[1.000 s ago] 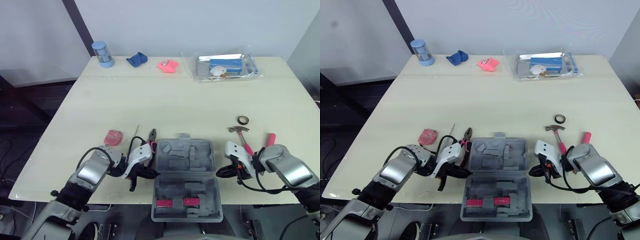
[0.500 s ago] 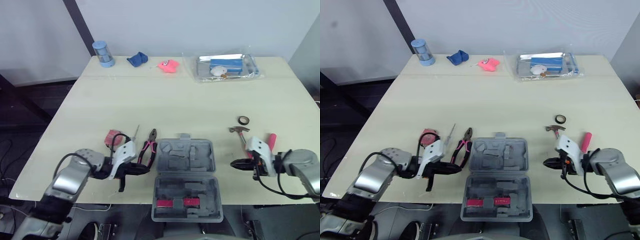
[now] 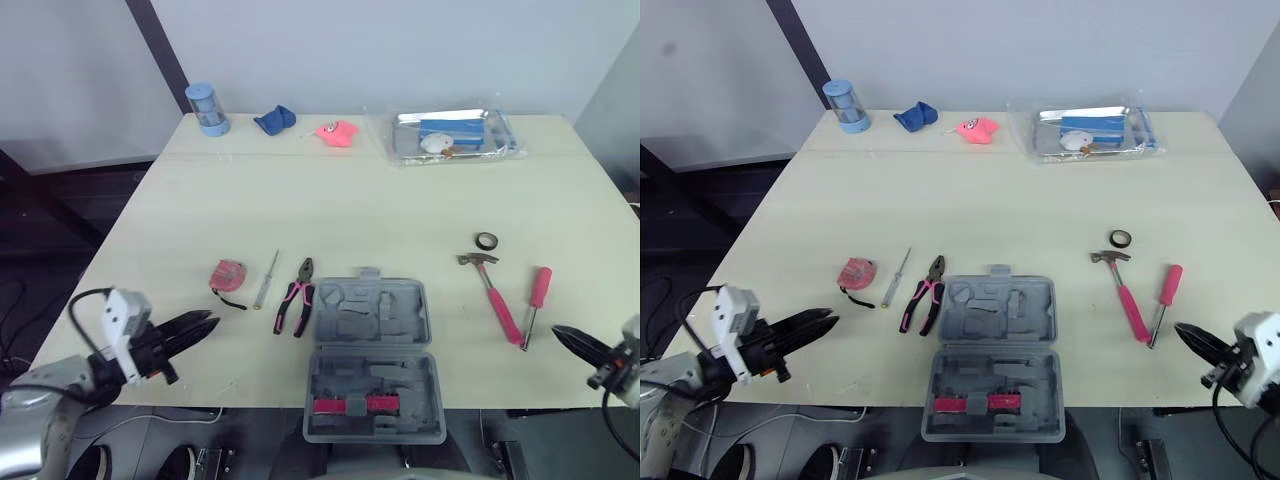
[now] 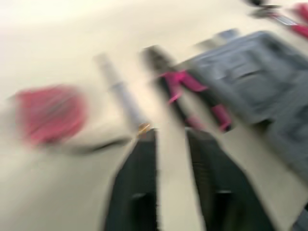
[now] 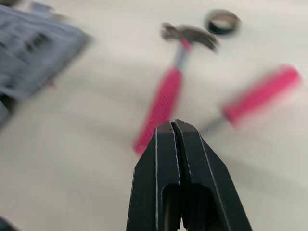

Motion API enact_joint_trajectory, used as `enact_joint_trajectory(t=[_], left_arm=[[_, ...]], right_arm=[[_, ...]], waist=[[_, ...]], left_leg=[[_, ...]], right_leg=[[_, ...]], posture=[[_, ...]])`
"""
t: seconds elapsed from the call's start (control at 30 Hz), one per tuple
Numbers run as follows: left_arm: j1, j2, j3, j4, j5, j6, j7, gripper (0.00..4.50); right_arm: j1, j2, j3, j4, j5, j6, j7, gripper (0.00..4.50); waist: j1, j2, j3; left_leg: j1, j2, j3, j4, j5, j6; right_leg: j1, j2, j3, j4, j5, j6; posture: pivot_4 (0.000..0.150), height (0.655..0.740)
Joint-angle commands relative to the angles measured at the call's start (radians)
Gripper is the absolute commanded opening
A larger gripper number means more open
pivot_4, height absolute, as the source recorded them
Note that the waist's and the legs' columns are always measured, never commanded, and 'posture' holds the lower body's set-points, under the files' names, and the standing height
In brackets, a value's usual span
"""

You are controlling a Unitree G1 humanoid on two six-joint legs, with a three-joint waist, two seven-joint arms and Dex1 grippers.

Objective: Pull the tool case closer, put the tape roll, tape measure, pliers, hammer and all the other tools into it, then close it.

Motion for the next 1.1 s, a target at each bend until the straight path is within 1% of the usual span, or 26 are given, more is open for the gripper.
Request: enact_joint_trajectory(t=[0.03, 0.07, 0.1, 0.13, 0.17, 0.2, 0.27, 0.3, 0.4, 0.53, 0.63, 0.73, 0.8, 0.83, 0.93, 1.03, 1.1], left_arm=[[0.051, -0.013, 0.078, 0.063, 0.011, -0.084, 0.009, 3.11], [0.065, -0.017, 0.087, 0.095, 0.018, -0.107, 0.008, 3.41], [0.076, -0.019, 0.089, 0.127, 0.029, -0.139, 0.002, 3.94], [0.086, -0.019, 0.092, 0.164, 0.040, -0.175, -0.008, 4.27], [0.091, -0.018, 0.094, 0.187, 0.042, -0.195, -0.014, 4.50], [0.096, -0.017, 0.097, 0.212, 0.043, -0.217, -0.022, 4.50], [0.103, -0.012, 0.102, 0.251, 0.041, -0.249, -0.035, 4.50], [0.105, -0.010, 0.103, 0.266, 0.040, -0.261, -0.040, 4.50], [0.111, -0.007, 0.102, 0.276, 0.035, -0.280, -0.052, 4.50], [0.099, 0.001, 0.095, 0.247, 0.014, -0.274, -0.066, 4.50], [0.078, 0.003, 0.086, 0.196, -0.019, -0.237, -0.070, 4.50], [0.049, 0.010, 0.058, 0.108, -0.050, -0.190, -0.070, 4.50], [0.020, 0.008, 0.033, 0.046, -0.066, -0.158, -0.059, 4.50], [0.003, 0.011, 0.015, 0.009, -0.077, -0.141, -0.060, 4.50], [-0.045, 0.008, -0.017, -0.075, -0.119, -0.084, -0.042, 4.50], [-0.088, 0.020, -0.079, -0.123, -0.110, -0.080, -0.067, 4.50], [-0.114, 0.022, -0.110, -0.158, -0.118, -0.063, -0.061, 4.50]], right_arm=[[0.054, 0.000, -0.077, 0.078, 0.005, -0.117, 0.030, 0.93], [0.071, -0.001, -0.087, 0.108, 0.000, -0.147, 0.041, 1.22], [0.081, -0.002, -0.093, 0.131, -0.002, -0.167, 0.042, 1.79], [0.092, -0.004, -0.100, 0.151, 0.004, -0.176, 0.046, 2.14], [0.100, -0.006, -0.104, 0.164, 0.010, -0.185, 0.050, 2.83], [0.109, -0.006, -0.111, 0.175, 0.017, -0.190, 0.052, 3.11], [0.131, -0.006, -0.120, 0.184, 0.029, -0.192, 0.059, 4.16], [0.140, -0.006, -0.122, 0.184, 0.032, -0.193, 0.060, 4.35], [0.168, -0.006, -0.125, 0.160, 0.038, -0.183, 0.049, 4.35], [0.185, -0.021, -0.124, 0.012, 0.078, -0.095, -0.004, 4.35], [0.161, -0.062, -0.111, -0.098, 0.108, 0.011, -0.054, 4.35], [0.082, -0.145, -0.062, -0.183, 0.100, 0.132, -0.109, 4.35], [0.002, -0.217, 0.005, -0.201, 0.044, 0.210, -0.158, 4.35], [-0.065, -0.262, 0.052, -0.196, 0.020, 0.246, -0.170, 4.35], [-0.224, -0.345, 0.150, -0.140, -0.028, 0.295, -0.171, 4.35], [-0.463, -0.415, 0.332, -0.006, -0.115, 0.279, -0.097, 4.35], [-0.603, -0.427, 0.436, 0.090, -0.171, 0.262, -0.046, 4.35]], waist=[[0.000, 0.000, 0.000], [0.000, 0.000, 0.000], [0.000, 0.000, 0.000], [0.000, 0.000, 0.000], [0.000, 0.000, 0.000], [0.000, -0.001, 0.000], [0.000, -0.001, -0.001], [0.000, -0.001, -0.001], [0.000, -0.001, -0.001], [-0.001, -0.001, -0.001], [-0.002, -0.001, -0.002], [-0.001, -0.002, -0.002], [0.000, -0.002, -0.002], [0.001, -0.002, -0.002], [0.002, -0.001, -0.001], [0.000, 0.000, -0.001], [-0.003, 0.000, 0.001]], left_leg=[[0.000, 0.000, 0.001, 0.000, 0.000, 0.000], [0.000, 0.000, 0.001, 0.000, 0.000, 0.000], [0.001, 0.000, 0.001, 0.000, 0.000, 0.000], [0.001, 0.000, 0.001, -0.001, 0.000, 0.000], [0.000, 0.000, 0.001, -0.001, 0.000, 0.000], [0.001, 0.000, 0.001, -0.001, 0.000, 0.000], [0.001, 0.000, 0.002, -0.001, 0.000, 0.000], [0.001, 0.000, 0.002, -0.001, 0.000, 0.000], [0.001, 0.000, 0.002, -0.001, 0.000, 0.000], [0.001, 0.000, 0.002, -0.001, 0.000, 0.000], [0.002, 0.001, 0.003, 0.000, 0.000, 0.000], [0.002, 0.001, 0.003, 0.000, 0.000, 0.000], [0.001, 0.001, 0.003, 0.000, 0.000, 0.000], [0.002, 0.001, 0.003, 0.000, 0.000, 0.000], [0.001, 0.001, 0.003, 0.001, 0.000, 0.000], [0.000, 0.001, 0.002, 0.000, 0.000, 0.000], [0.000, 0.001, 0.003, 0.001, 0.000, 0.000]], right_leg=[[0.000, 0.000, 0.000, 0.000, 0.000, 0.000], [0.000, 0.000, 0.000, 0.000, 0.000, 0.000], [0.000, 0.000, 0.000, -0.001, 0.000, 0.000], [0.000, 0.000, 0.000, -0.001, 0.000, 0.000], [0.000, 0.000, 0.001, -0.001, 0.000, 0.000], [0.000, 0.000, 0.001, -0.001, 0.000, 0.000], [0.000, 0.000, 0.001, -0.001, 0.000, 0.000], [0.001, 0.000, 0.001, -0.001, 0.000, 0.000], [0.001, 0.000, 0.001, -0.001, 0.000, 0.000], [0.001, 0.000, 0.002, -0.001, 0.000, 0.000], [0.001, 0.000, 0.003, 0.000, 0.000, 0.000], [0.001, 0.000, 0.003, 0.000, 0.000, 0.000], [0.001, 0.000, 0.003, 0.000, 0.000, 0.000], [0.001, 0.000, 0.003, 0.000, 0.000, 0.000], [0.000, 0.000, 0.003, 0.000, 0.000, 0.000], [0.000, 0.000, 0.001, -0.001, 0.000, 0.000], [0.000, 0.000, 0.002, -0.001, 0.000, 0.000]], posture=[[0.150, 0.7400], [0.150, 0.7400], [0.150, 0.7400], [0.150, 0.7400], [0.150, 0.7400], [0.150, 0.7400], [0.150, 0.7400], [0.150, 0.7400], [0.150, 0.7400], [0.150, 0.7400], [0.150, 0.7400], [0.150, 0.7400], [0.150, 0.7400], [0.150, 0.7400], [0.150, 0.7400], [0.150, 0.7400], [0.150, 0.7400]])
